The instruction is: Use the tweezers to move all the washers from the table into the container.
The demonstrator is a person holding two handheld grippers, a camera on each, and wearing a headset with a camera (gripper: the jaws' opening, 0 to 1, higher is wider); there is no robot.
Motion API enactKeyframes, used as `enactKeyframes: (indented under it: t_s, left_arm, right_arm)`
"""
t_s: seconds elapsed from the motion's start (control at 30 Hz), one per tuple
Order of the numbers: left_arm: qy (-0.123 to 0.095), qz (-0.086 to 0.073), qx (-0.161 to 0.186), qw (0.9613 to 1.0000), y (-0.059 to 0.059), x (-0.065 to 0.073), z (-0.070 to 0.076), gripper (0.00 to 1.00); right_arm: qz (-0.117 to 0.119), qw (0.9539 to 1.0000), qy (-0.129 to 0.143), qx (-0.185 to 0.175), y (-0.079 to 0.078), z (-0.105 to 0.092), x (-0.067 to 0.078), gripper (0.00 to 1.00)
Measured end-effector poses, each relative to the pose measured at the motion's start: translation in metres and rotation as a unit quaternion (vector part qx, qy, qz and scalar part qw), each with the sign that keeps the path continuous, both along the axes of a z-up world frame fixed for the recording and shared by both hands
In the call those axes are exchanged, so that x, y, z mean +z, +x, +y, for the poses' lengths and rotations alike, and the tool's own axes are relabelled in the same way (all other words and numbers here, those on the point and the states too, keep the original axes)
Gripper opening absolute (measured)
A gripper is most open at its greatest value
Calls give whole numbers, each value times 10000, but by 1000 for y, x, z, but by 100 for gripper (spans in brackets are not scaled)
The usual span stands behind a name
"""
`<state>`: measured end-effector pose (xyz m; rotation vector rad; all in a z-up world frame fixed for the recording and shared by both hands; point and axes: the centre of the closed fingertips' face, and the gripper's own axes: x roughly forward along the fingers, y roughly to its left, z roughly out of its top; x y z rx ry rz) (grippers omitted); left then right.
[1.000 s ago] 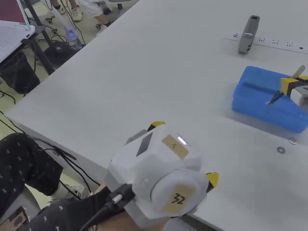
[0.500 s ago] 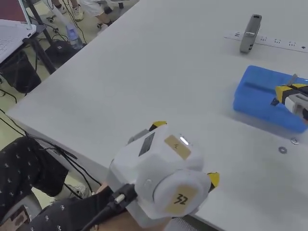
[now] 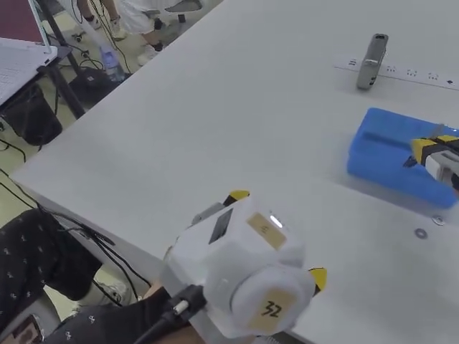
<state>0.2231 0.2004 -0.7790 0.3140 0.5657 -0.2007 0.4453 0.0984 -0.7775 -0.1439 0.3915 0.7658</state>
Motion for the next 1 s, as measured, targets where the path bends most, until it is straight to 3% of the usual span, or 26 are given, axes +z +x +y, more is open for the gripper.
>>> enactKeyframes:
  t_s: [0.27,0.47,0.63,0.8,1.0]
  left_arm:
    - [-15,-32,-1,10000,0,1,0,76]
    - [-14,-27,-2,10000,0,1,0,76]
    - [-7,-42,13,10000,0,2,1,75]
    - [-12,-39,15,10000,0,2,0,75]
    - [9,-27,2,10000,0,1,1,75]
  right_arm:
    - [-99,9995,311,37,-10,-7,34,2]
    - [-113,9986,522,23,-24,-12,52,2]
    - [-159,9990,417,84,-41,-20,53,2]
    - [38,9987,511,34,-52,-30,41,2]
    - [132,9995,300,35,-65,-38,26,2]
